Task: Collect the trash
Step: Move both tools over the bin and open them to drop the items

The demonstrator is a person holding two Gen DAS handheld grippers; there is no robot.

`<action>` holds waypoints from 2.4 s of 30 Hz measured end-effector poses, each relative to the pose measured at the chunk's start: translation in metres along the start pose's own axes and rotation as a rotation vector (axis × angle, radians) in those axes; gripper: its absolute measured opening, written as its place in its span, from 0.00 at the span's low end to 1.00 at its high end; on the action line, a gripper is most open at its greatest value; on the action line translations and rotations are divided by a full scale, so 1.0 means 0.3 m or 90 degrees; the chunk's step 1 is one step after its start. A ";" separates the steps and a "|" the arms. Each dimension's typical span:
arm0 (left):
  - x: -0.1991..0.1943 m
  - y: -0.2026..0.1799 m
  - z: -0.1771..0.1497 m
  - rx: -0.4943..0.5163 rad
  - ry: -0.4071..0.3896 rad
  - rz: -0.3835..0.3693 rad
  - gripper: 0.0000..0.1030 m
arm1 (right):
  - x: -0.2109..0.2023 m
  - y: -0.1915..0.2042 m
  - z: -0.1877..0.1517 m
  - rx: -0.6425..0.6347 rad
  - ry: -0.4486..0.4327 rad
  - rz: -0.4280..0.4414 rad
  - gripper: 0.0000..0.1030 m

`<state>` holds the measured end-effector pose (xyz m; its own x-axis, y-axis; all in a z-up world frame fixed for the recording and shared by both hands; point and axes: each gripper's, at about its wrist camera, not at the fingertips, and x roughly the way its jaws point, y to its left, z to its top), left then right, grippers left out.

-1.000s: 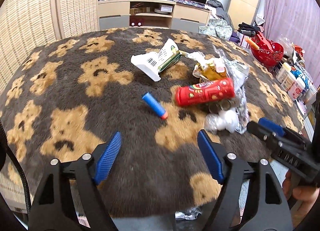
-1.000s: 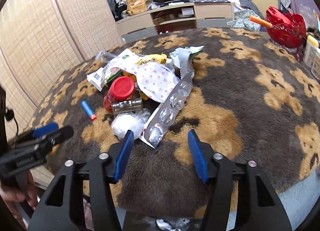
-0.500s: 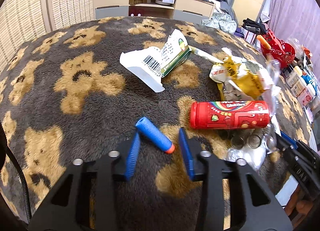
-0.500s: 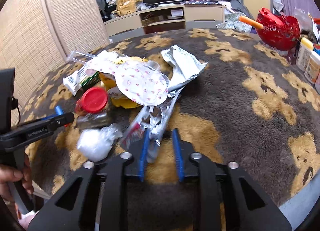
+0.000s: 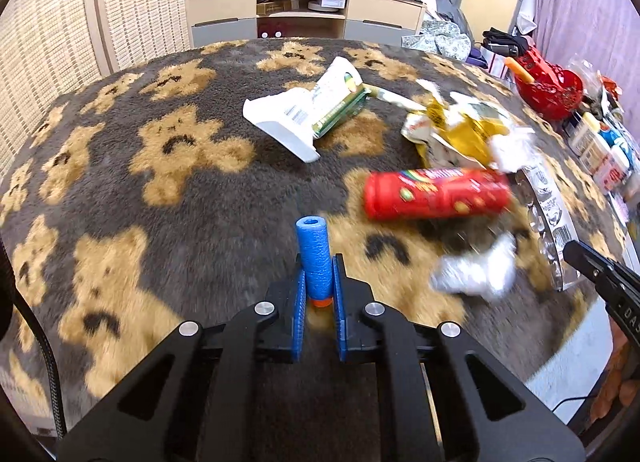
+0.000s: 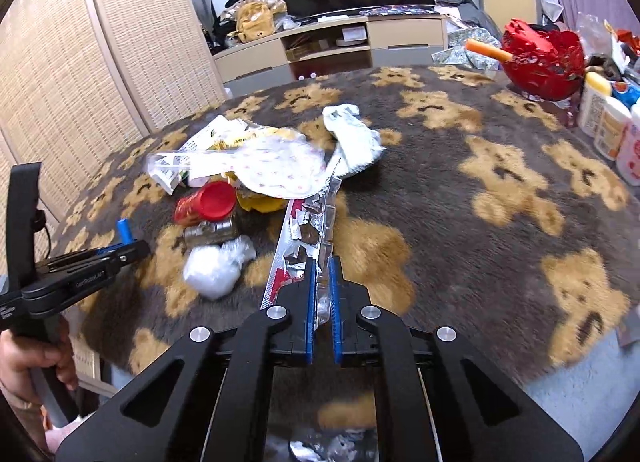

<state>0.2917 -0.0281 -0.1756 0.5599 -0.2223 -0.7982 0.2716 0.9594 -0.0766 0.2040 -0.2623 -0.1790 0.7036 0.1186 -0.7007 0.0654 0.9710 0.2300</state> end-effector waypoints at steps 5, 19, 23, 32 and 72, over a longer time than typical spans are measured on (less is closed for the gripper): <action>-0.092 -0.043 -0.078 0.003 -0.006 -0.016 0.11 | -0.074 -0.021 -0.049 0.001 0.007 0.000 0.08; -0.305 -0.185 -0.337 0.010 -0.014 -0.072 0.11 | -0.255 -0.026 -0.260 -0.006 0.033 0.023 0.08; -0.315 -0.225 -0.443 0.012 0.003 -0.079 0.11 | -0.290 -0.023 -0.318 -0.012 0.042 0.027 0.08; -0.255 -0.283 -0.642 0.027 0.053 -0.092 0.11 | -0.299 -0.029 -0.456 -0.008 0.080 0.036 0.08; -0.175 -0.244 -0.707 -0.012 0.089 -0.102 0.86 | -0.168 -0.073 -0.490 0.058 0.110 0.007 0.95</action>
<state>0.0764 -0.0498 -0.2550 0.3967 -0.3475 -0.8496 0.3330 0.9170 -0.2196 0.0629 -0.2589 -0.2480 0.5731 0.1711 -0.8014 0.1275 0.9474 0.2935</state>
